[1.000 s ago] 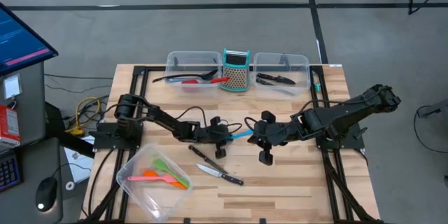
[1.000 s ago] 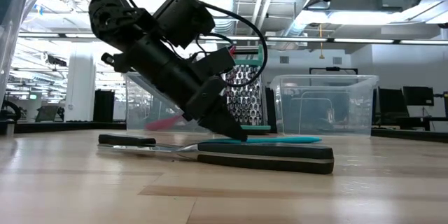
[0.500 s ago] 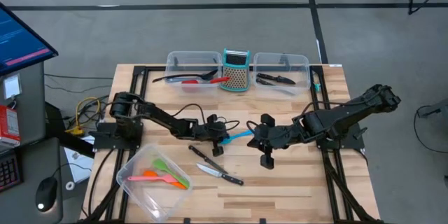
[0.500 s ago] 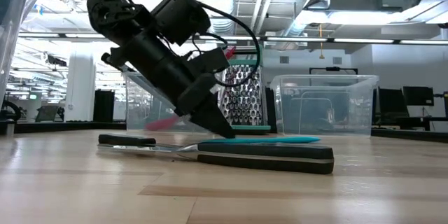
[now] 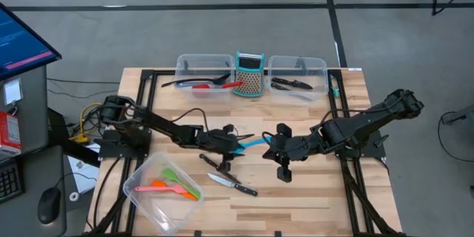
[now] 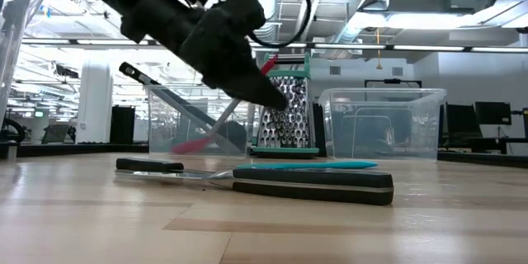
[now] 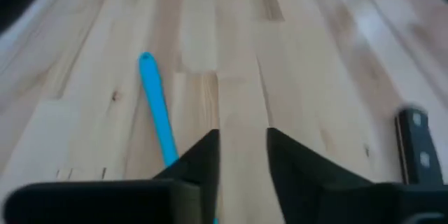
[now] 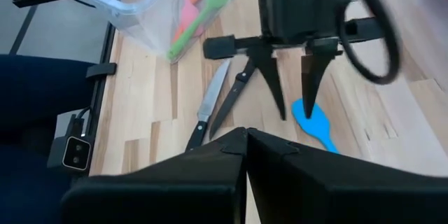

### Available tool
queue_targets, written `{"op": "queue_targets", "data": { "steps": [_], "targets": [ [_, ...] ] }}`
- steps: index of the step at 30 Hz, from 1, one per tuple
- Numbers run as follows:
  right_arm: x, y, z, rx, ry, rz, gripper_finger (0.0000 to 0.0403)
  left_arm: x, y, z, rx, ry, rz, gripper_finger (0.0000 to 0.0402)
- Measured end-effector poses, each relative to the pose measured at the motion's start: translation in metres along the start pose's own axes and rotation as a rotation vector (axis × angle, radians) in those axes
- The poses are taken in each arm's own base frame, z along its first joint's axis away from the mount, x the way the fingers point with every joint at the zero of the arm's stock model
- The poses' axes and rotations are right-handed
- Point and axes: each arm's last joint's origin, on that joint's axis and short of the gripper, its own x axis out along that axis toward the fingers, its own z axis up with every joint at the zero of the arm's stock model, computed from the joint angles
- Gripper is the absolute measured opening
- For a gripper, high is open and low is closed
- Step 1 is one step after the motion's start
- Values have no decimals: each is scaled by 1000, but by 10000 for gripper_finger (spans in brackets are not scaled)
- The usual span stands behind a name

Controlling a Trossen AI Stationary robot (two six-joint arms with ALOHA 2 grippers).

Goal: Pick & Place Kitchen Items
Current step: Put the blue spatula into the bottom transparent bin

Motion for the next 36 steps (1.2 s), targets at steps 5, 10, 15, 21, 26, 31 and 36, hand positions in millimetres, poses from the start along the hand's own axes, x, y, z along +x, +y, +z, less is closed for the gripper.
{"op": "queue_targets", "data": {
  "steps": [5,10,15,21,26,31,36],
  "targets": [
    [-1,2,-1,-6,1,6,2,2,-1,-12,73,102,3,190],
    [-1,2,-1,-5,1,6,2,11,4,-26,81,171,121,279],
    [0,2,-1,-4,1,5,2,22,11,-41,63,227,174,320],
    [0,2,-1,-5,1,5,2,38,13,-60,-2,283,148,295],
    [0,2,-1,-5,1,5,2,40,13,-63,-24,294,137,187],
    [0,2,-1,-4,1,5,2,40,15,-64,-8,300,153,62],
    [0,2,-1,21,1,6,2,40,17,-65,-34,301,169,50]
  ]
}}
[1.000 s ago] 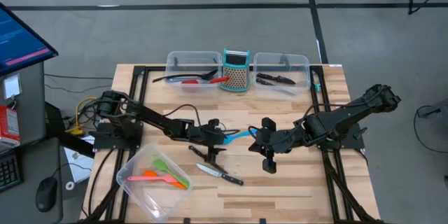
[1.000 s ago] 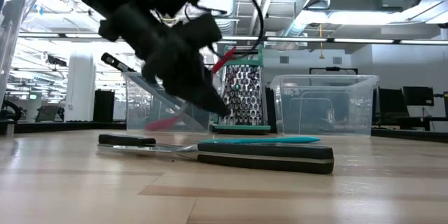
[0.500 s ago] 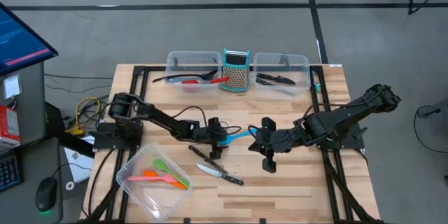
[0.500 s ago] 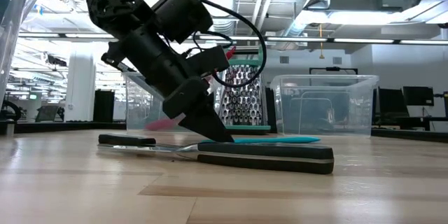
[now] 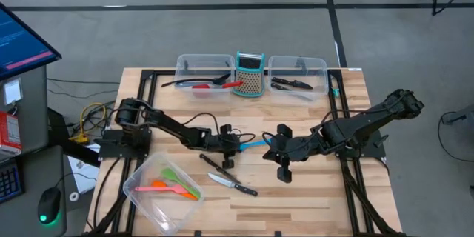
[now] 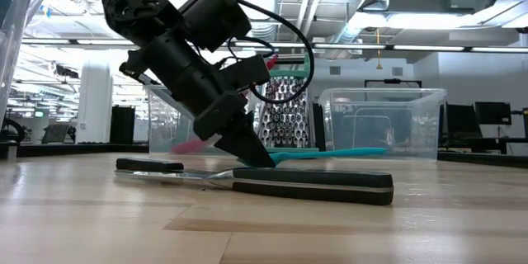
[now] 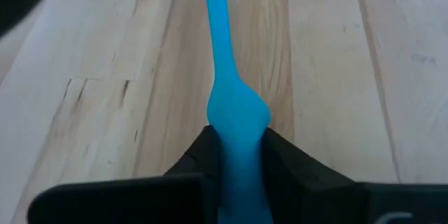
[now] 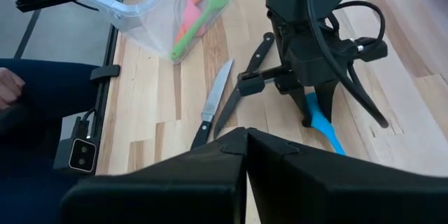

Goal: Pick & Place Kitchen Items
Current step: Put the blue spatula into the bottom transparent bin

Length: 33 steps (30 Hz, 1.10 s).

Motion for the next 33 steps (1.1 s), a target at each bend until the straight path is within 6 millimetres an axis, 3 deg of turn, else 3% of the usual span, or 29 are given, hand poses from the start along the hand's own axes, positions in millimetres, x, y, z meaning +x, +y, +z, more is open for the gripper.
{"op": "queue_targets", "data": {
  "steps": [7,14,24,33],
  "targets": [
    [0,0,0,1,-3,1,2,-7,-1,4,-18,-19,9,50],
    [-1,4,2,2,-26,22,2,-44,5,21,-28,-52,17,50],
    [-9,18,4,-17,-54,74,2,-145,16,57,-57,-247,-22,50],
    [-16,34,-1,-52,-70,134,2,-249,31,61,-113,-502,-148,50]
  ]
}}
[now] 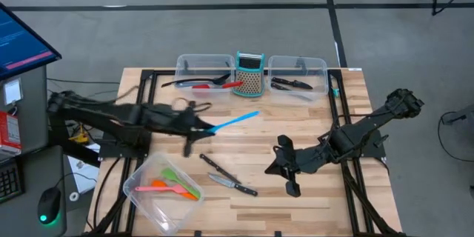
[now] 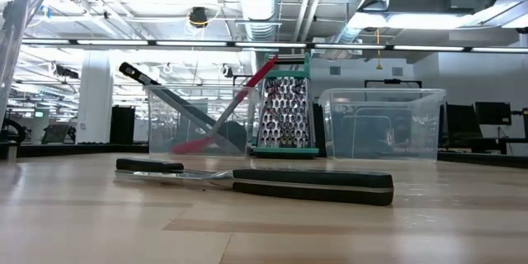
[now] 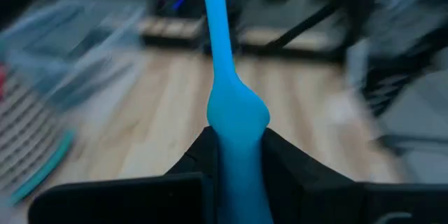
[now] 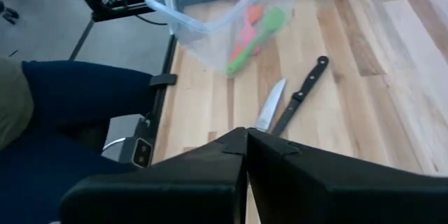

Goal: Pick & Place Kitchen Items
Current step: Put the blue spatula into the bottom transparent bin

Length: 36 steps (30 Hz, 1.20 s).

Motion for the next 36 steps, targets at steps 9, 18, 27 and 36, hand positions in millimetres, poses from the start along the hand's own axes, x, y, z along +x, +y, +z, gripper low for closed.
{"op": "queue_targets", "data": {
  "steps": [9,18,27,36],
  "targets": [
    [-1,5,-1,-8,-4,14,2,-96,-16,28,12,-299,-502,49],
    [0,2,1,-19,-26,-17,2,-143,-24,34,80,-495,-747,49],
    [0,2,1,-17,-30,-15,2,-142,-32,32,95,-477,-794,49],
    [0,2,1,-15,-29,-16,2,-115,-41,17,23,-227,-735,49]
  ]
}}
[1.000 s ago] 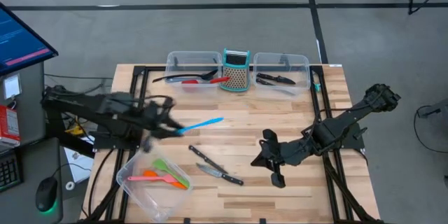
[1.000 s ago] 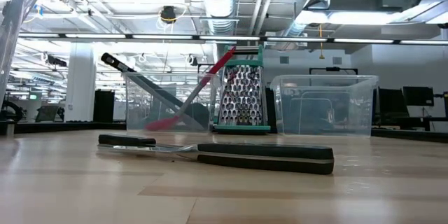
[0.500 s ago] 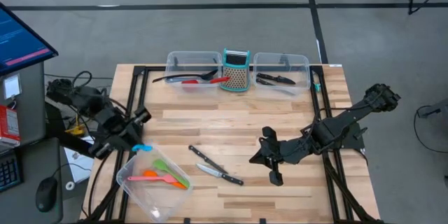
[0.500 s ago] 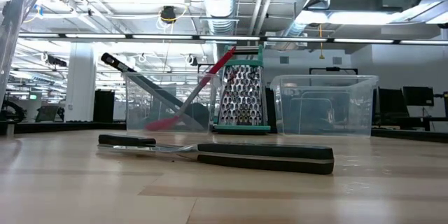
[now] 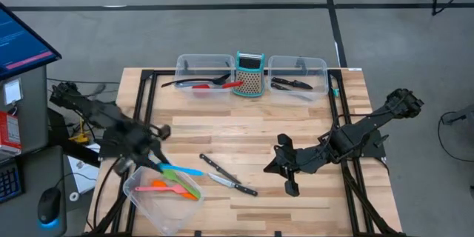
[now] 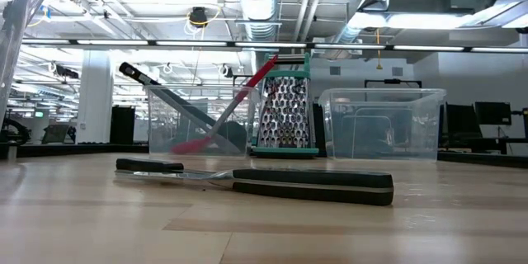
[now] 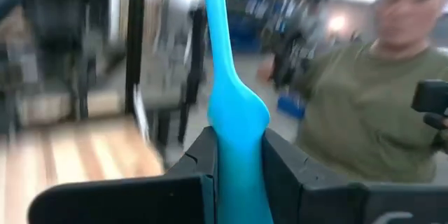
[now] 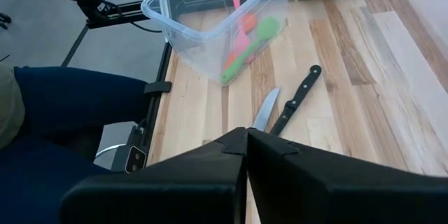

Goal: Pick & Place Kitchen Items
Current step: Put the blue spatula into the bottom transparent bin

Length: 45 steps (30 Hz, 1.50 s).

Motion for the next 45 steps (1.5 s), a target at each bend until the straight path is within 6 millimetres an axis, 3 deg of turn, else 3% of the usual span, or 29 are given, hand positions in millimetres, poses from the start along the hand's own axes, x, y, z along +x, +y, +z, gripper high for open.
{"op": "queue_targets", "data": {
  "steps": [4,10,21,32,45],
  "targets": [
    [0,0,0,0,1,-1,2,14,3,-24,-175,226,48,49],
    [0,0,0,0,1,-2,2,29,-12,-50,-302,452,27,49],
    [0,0,0,1,-11,-20,2,3,-50,-85,-377,784,156,49],
    [1,-2,1,0,-40,-86,2,-2,-62,-104,-402,936,273,49],
    [1,-2,1,-9,-40,-88,2,16,-65,-128,-383,1059,445,50]
  ]
}}
